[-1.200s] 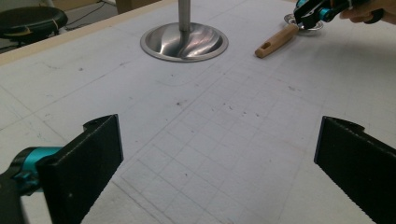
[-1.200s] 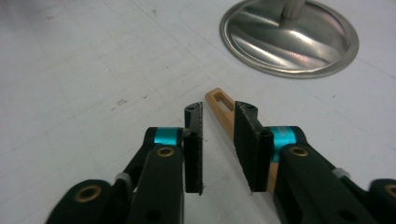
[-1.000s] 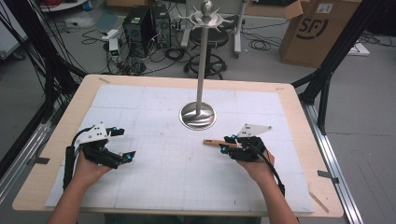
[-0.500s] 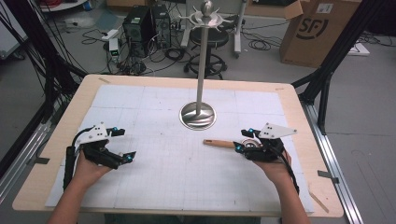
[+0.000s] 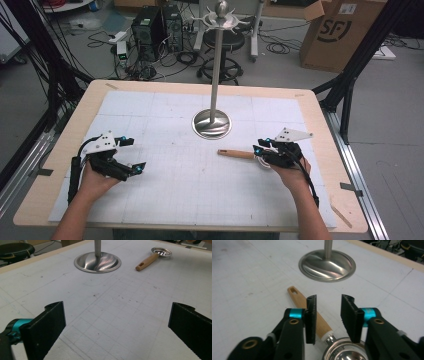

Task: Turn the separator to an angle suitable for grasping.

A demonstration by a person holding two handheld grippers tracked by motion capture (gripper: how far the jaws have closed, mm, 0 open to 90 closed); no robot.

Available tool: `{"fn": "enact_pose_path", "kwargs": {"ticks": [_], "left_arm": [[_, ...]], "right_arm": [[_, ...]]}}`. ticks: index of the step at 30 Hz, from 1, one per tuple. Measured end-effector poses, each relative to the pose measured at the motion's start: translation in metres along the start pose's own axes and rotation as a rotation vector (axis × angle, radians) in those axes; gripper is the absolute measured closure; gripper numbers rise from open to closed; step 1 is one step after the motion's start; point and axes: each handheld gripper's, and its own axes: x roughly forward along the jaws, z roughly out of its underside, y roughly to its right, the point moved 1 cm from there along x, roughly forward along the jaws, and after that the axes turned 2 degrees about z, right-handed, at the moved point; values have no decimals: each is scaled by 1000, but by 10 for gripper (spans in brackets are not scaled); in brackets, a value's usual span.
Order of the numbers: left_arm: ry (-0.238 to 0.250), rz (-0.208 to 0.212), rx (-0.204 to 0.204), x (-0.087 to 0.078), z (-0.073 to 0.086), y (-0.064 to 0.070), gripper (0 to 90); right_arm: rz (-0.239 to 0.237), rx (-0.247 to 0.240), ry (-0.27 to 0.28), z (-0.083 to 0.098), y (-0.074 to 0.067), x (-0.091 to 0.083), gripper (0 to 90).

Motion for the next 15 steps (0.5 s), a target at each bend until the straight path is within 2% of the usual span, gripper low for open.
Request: {"fn": "enact_pose_path", "kwargs": {"ticks": [3,8,11,15], "left_arm": [[3,0,-6,0,0,0,18],[1,3,-4,0,0,0,18],[0,4,-4,1,0,0,18],[-1,4,-5,1,0,0,18]], "right_arm": [[40,-11,-44,0,3,9,759],[99,-45,-162,0,3,28,885],[115,-61,-200,2,3,35,894],[117,-51,-237,6,6,38,897]]}}
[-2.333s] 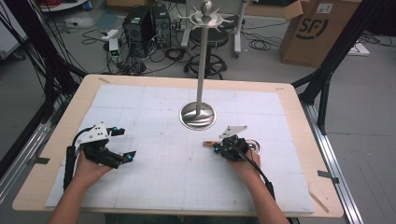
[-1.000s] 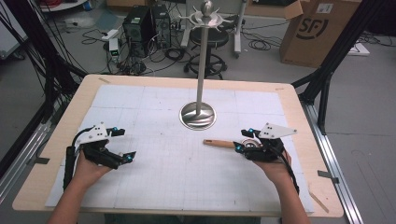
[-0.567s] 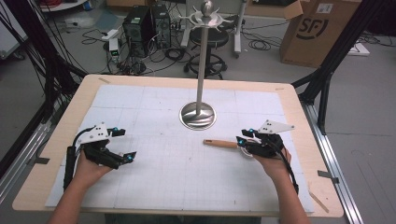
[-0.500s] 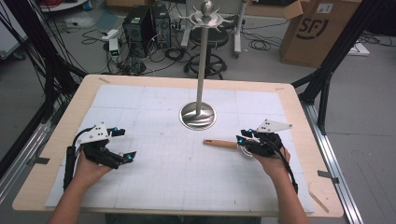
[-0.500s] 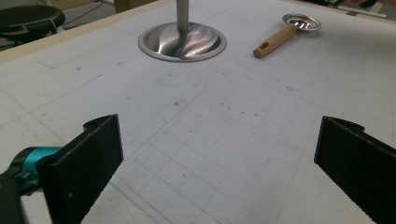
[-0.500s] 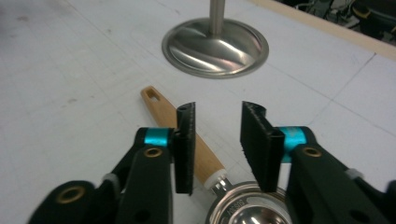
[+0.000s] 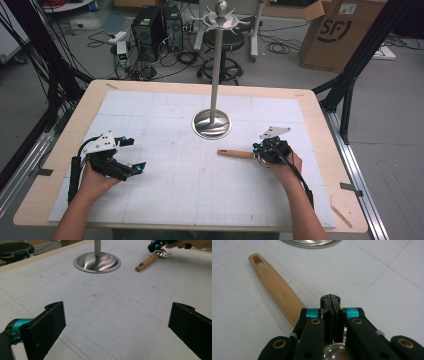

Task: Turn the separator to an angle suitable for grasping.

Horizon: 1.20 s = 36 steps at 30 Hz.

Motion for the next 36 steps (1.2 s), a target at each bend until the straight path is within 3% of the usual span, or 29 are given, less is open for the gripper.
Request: {"fn": "enact_pose_path", "kwargs": {"ticks": [5,16,23,36], "left_arm": [[-2,2,2,0,0,0,18],[-5,1,5,0,0,1,18],[-5,2,5,0,0,1,18],[-3,4,8,0,0,2,18]], "right_arm": [[-11,-2,-52,2,-3,3,900],[-46,-26,-98,3,-14,-3,900],[-82,-18,-84,3,-22,-12,900],[-132,-28,-113,7,-34,-18,900]]}}
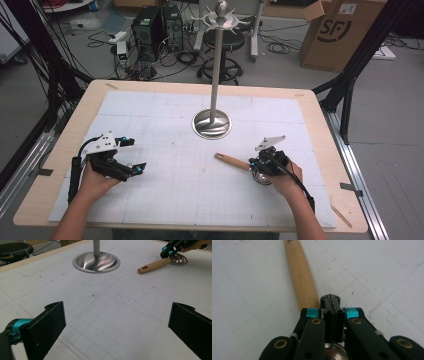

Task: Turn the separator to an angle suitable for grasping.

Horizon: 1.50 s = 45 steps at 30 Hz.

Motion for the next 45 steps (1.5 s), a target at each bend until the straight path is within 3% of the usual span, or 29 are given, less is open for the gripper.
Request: {"fn": "enact_pose_path", "kwargs": {"ticks": [6,11,12,14,19,21,24,30,37,45], "left_arm": [[1,-1,0,0,0,1,18],[5,0,-1,-1,0,-1,18],[6,0,-2,-1,0,-1,18],[8,1,-1,-2,0,-1,18],[24,3,-3,-4,-2,-1,18],[33,2,-4,-6,-2,-1,18],[49,4,-7,-8,-3,-1,18],[63,9,-8,-9,-4,-1,18],[66,20,-8,-8,-3,-2,18],[91,37,-15,-8,-4,-3,18]], "right_arm": [[-15,-7,-10,1,-2,0,897],[-17,13,65,-1,3,-10,888],[-18,23,101,-1,6,-15,864],[-22,33,115,-1,7,-17,852],[-37,69,211,0,14,-29,799],[-44,77,254,1,16,-34,756],[-93,85,340,3,19,-45,672],[-128,54,417,6,22,-55,609],[-108,31,472,3,22,-62,472],[-118,57,508,2,23,-62,340]]}}
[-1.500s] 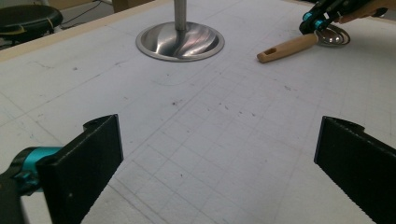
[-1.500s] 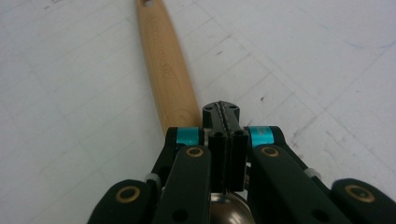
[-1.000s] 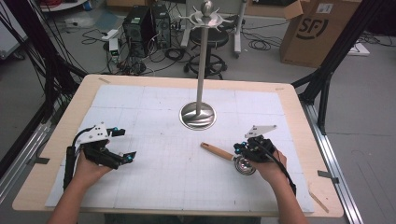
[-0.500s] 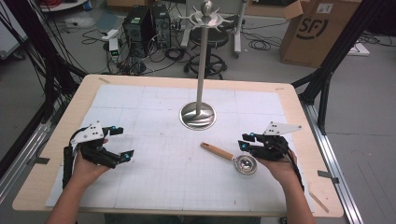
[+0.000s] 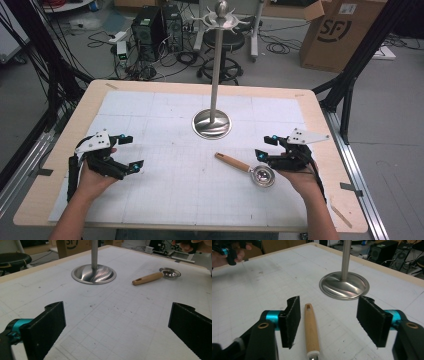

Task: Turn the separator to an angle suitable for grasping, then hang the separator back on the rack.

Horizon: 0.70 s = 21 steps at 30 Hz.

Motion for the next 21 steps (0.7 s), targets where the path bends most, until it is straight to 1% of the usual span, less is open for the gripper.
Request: {"fn": "enact_pose_path", "kwargs": {"ticks": [5,8,15,21], "left_arm": [[-1,3,3,0,0,1,18],[1,-1,-1,-1,0,0,18],[-1,-3,-3,0,0,0,18],[-5,-1,-2,1,0,0,18]], "right_arm": [[5,8,-1,0,0,3,294],[7,1,-7,1,0,5,276],[5,-1,-26,3,2,8,252],[17,-3,-29,3,1,9,252]]}}
